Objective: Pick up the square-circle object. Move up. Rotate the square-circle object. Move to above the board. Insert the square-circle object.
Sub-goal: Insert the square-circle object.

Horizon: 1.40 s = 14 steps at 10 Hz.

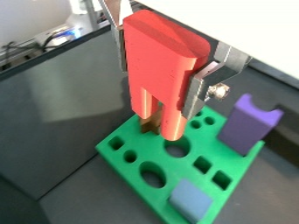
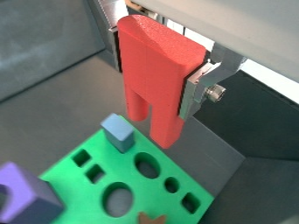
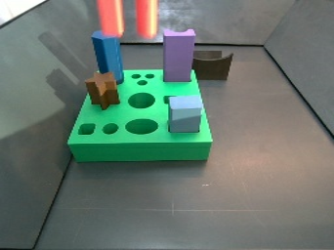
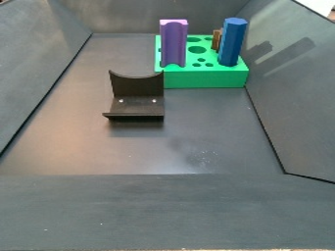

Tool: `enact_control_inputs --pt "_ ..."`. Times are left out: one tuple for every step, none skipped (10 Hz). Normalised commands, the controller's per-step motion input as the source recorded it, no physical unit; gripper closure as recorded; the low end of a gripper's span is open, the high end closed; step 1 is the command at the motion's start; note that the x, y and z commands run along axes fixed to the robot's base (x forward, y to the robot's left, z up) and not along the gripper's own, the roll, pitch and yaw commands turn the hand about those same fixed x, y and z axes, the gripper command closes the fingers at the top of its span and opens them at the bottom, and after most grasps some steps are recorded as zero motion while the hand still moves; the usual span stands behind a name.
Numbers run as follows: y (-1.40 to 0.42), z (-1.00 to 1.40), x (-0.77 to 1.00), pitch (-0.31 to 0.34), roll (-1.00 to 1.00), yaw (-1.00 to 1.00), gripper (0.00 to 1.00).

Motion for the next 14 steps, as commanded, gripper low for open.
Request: enact_control_inputs --pt "-0.53 -1.0 -0.45 0.069 0.15 0.41 1.0" --pt "-0.21 -1.0 -0.6 0.0 0.11 0.52 1.0" --pt "-0.14 -1.0 -0.63 0.0 0.08 0.52 1.0" --pt "0.0 -1.0 -0.6 -0.004 0.05 0.33 1.0" --pt "0.32 -1.0 -0.31 -0.057 0.01 0.18 1.0" --pt "0.26 -1.0 0.06 -0.003 -0.02 0.07 1.0" --pt "0.22 -1.0 0.09 0.0 -0.02 -0.19 1.0" --pt "0.16 -0.91 0.0 0.0 -0.1 -0.35 1.0" --pt "0.09 -0.84 0.0 -0.009 -0.12 -0.35 1.0" --pt "0.0 -0.81 0.0 -0.049 -0.12 -0.34 1.0" --pt "0.0 -0.76 0.0 -0.09 -0.12 -0.31 1.0" --pt "0.0 -0.77 -0.09 -0.146 -0.07 -0.14 1.0" --pt "0.0 -0.77 -0.21 -0.259 0.01 0.0 1.0" --pt "0.0 -0.66 0.0 -0.204 0.1 0.0 1.0"
